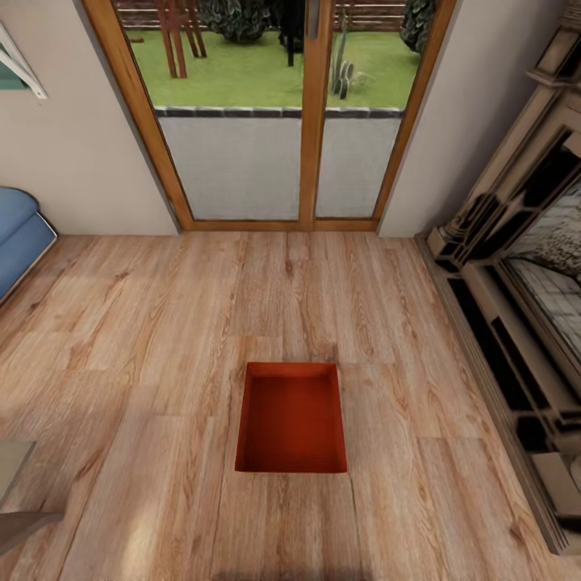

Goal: Move the two storage containers from the living room to the garage. In the garage, place one container on the floor and stack the other container on top of it (either order is fine).

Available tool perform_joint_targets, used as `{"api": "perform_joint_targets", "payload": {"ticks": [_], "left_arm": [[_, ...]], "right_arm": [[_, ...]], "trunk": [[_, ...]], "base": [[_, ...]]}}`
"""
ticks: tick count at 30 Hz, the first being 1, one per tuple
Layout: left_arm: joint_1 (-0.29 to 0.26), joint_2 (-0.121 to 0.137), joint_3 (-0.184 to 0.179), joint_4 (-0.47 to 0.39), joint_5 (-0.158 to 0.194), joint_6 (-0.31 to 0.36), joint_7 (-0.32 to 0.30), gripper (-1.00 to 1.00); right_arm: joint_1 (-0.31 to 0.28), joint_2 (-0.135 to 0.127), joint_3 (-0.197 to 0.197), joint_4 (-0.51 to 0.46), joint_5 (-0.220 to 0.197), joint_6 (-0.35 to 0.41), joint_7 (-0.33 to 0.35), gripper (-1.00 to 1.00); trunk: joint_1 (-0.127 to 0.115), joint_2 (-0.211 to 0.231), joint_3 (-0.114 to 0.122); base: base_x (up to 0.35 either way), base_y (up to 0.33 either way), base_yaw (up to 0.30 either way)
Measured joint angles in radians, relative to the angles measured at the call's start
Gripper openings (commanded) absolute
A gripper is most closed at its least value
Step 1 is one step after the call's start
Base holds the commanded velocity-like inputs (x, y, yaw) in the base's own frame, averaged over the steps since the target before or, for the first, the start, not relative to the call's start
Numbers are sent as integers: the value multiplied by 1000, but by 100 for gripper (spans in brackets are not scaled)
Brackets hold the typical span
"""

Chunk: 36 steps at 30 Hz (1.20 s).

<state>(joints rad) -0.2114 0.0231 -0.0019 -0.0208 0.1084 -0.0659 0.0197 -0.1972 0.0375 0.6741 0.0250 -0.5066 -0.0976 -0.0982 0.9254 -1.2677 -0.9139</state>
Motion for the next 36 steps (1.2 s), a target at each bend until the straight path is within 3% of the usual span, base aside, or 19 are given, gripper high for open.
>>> {"api": "perform_joint_targets", "payload": {"ticks": [36], "left_arm": [[0,0,0,0,0,0,0,100]], "right_arm": [[0,1,1,0,6,0,-2,100]], "trunk": [[0,0,0]], "base": [[0,0,0]]}}
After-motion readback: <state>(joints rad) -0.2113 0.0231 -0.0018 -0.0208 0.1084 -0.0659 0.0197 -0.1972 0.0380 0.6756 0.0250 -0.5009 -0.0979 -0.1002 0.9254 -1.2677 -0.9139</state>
